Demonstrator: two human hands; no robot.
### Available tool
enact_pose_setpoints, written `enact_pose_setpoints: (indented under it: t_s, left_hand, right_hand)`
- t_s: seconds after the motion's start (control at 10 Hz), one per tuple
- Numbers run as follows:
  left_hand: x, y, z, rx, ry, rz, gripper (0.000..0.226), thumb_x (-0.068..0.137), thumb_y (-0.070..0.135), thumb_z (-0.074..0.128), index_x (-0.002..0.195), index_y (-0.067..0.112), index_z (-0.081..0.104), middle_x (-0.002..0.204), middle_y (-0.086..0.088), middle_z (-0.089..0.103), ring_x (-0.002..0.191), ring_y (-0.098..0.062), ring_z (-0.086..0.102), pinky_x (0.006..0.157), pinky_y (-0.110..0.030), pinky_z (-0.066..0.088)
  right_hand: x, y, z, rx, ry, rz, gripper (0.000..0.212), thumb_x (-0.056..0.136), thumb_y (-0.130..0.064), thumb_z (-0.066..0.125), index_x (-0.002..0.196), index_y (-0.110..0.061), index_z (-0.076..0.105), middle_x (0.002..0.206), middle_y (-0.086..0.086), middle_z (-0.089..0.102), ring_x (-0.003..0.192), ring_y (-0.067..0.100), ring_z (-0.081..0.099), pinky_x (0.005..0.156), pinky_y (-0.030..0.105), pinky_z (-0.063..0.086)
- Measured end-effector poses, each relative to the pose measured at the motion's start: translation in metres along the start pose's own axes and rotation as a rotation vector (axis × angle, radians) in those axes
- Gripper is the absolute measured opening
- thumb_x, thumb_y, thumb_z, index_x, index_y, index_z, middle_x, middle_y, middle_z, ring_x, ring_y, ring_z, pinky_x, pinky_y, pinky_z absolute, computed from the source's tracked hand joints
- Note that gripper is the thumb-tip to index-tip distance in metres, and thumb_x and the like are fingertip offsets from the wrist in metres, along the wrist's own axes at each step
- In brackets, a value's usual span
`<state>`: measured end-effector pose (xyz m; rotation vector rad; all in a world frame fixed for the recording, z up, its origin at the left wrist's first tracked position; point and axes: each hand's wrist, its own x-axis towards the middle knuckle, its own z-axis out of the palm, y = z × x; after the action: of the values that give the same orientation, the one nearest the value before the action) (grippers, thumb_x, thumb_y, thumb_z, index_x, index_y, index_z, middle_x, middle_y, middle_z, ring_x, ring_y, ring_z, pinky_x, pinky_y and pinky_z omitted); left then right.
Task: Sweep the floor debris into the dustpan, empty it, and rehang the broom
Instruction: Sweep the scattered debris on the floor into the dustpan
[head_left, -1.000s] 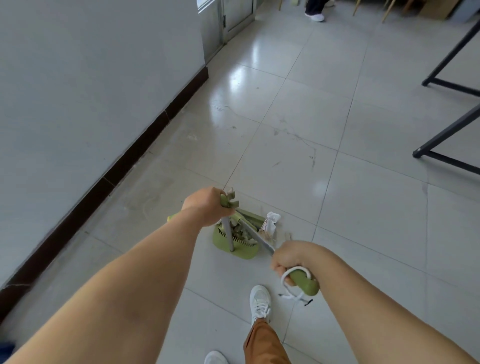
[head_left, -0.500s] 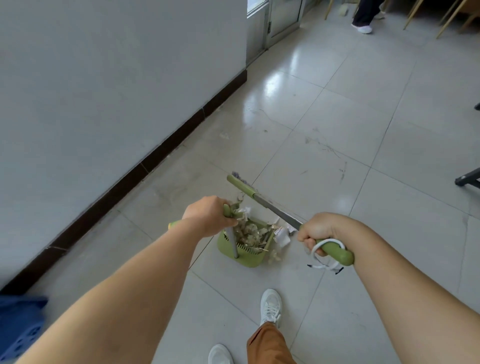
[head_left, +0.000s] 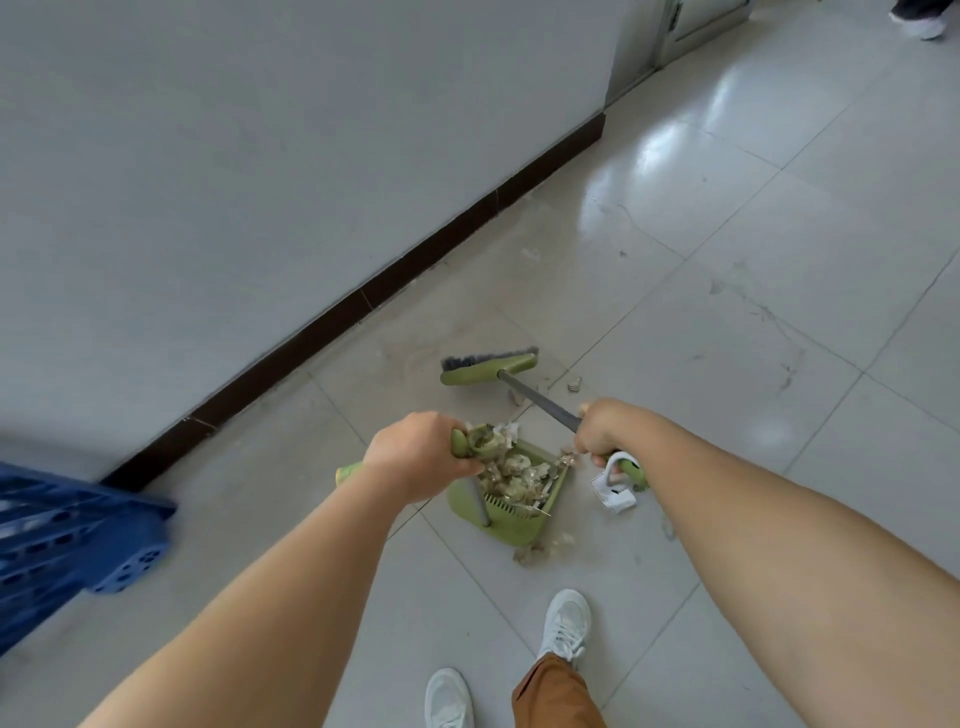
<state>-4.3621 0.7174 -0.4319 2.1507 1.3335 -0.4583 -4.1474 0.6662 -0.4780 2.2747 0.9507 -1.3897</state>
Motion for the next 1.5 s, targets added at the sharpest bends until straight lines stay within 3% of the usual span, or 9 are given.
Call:
enact_pose_setpoints:
  t_s: [0.1, 0.2, 0.3, 0.5, 0.7, 0.8, 0.9, 1.2, 1.5]
  left_hand:
    - [0.004, 0.002, -0.001, -0.008, 0.014, -0.023, 0.024, 0.084, 0.049, 0.069, 0.070, 0.032, 0.058, 0.074, 0.007, 0.064, 0.075, -0.017, 0.064, 0.067, -0.031, 0.052]
    - [0.007, 0.006, -0.003, -0.002, 0.018, -0.033, 0.020, 0.084, 0.047, 0.069, 0.075, 0.031, 0.060, 0.076, 0.007, 0.066, 0.079, -0.018, 0.065, 0.070, -0.032, 0.053]
    - [0.009, 0.008, -0.004, 0.018, 0.011, -0.029, 0.018, 0.085, 0.046, 0.068, 0.084, 0.027, 0.066, 0.079, 0.005, 0.067, 0.079, -0.018, 0.065, 0.069, -0.033, 0.053]
    - [0.025, 0.020, -0.016, 0.043, 0.005, 0.004, 0.019, 0.083, 0.046, 0.071, 0.086, 0.029, 0.067, 0.079, 0.006, 0.069, 0.080, -0.016, 0.068, 0.070, -0.032, 0.054]
    - [0.047, 0.023, -0.029, 0.129, -0.024, 0.060, 0.018, 0.082, 0.048, 0.072, 0.087, 0.031, 0.068, 0.080, 0.007, 0.069, 0.081, -0.016, 0.068, 0.073, -0.034, 0.057]
    - [0.058, 0.017, -0.039, 0.166, -0.044, 0.097, 0.018, 0.082, 0.048, 0.072, 0.086, 0.031, 0.067, 0.079, 0.007, 0.069, 0.079, -0.015, 0.068, 0.072, -0.033, 0.056]
    - [0.070, 0.009, -0.052, 0.200, -0.061, 0.151, 0.017, 0.083, 0.047, 0.072, 0.085, 0.031, 0.068, 0.077, 0.007, 0.069, 0.076, -0.013, 0.068, 0.071, -0.032, 0.055]
    - [0.109, -0.033, -0.093, 0.339, -0.126, 0.370, 0.017, 0.083, 0.045, 0.072, 0.078, 0.032, 0.063, 0.066, 0.010, 0.066, 0.067, -0.005, 0.062, 0.061, -0.025, 0.046]
    - [0.133, -0.051, -0.103, 0.423, -0.160, 0.482, 0.017, 0.084, 0.045, 0.071, 0.088, 0.030, 0.066, 0.072, 0.009, 0.065, 0.080, -0.016, 0.064, 0.061, -0.027, 0.043]
  right_hand:
    - [0.014, 0.002, -0.001, -0.022, 0.039, 0.007, 0.039, 0.095, -0.013, 0.050, 0.132, -0.003, 0.046, 0.089, 0.008, 0.058, 0.067, 0.020, 0.053, 0.051, 0.024, 0.040]
    - [0.017, 0.019, -0.001, -0.076, 0.065, 0.086, 0.046, 0.094, -0.012, 0.048, 0.140, -0.006, 0.041, 0.097, 0.009, 0.069, 0.054, 0.015, 0.050, 0.046, 0.022, 0.039]
    - [0.019, 0.044, -0.006, -0.125, 0.026, 0.135, 0.039, 0.093, -0.011, 0.044, 0.130, -0.006, 0.055, 0.051, 0.002, 0.064, 0.048, 0.015, 0.049, 0.046, 0.022, 0.039]
    - [0.006, 0.103, -0.034, 0.113, -0.010, 0.189, 0.041, 0.090, -0.009, 0.048, 0.131, -0.007, 0.053, 0.035, 0.002, 0.052, 0.049, 0.018, 0.046, 0.051, 0.025, 0.041]
    - [0.008, 0.131, -0.028, 0.341, 0.051, 0.159, 0.026, 0.088, -0.006, 0.045, 0.103, 0.002, 0.064, 0.049, 0.009, 0.055, 0.059, 0.025, 0.050, 0.064, 0.032, 0.042]
    - [0.009, 0.132, -0.019, 0.549, 0.039, 0.249, 0.024, 0.093, -0.008, 0.043, 0.070, -0.004, 0.052, 0.060, 0.013, 0.051, 0.058, 0.024, 0.047, 0.067, 0.035, 0.038]
    - [0.005, 0.130, -0.008, 0.714, 0.095, 0.284, 0.029, 0.094, -0.007, 0.045, 0.065, -0.005, 0.049, 0.065, 0.013, 0.052, 0.059, 0.024, 0.048, 0.066, 0.031, 0.043]
    - [-0.038, 0.078, 0.048, 0.993, 0.167, 0.379, 0.031, 0.093, -0.001, 0.043, 0.064, -0.010, 0.040, 0.065, 0.007, 0.044, 0.053, 0.016, 0.044, 0.041, 0.019, 0.045]
    - [-0.035, -0.036, 0.061, 1.858, 0.068, 0.320, 0.026, 0.092, 0.002, 0.041, 0.070, -0.006, 0.049, 0.061, 0.007, 0.047, 0.029, 0.010, 0.047, 0.034, 0.013, 0.042]
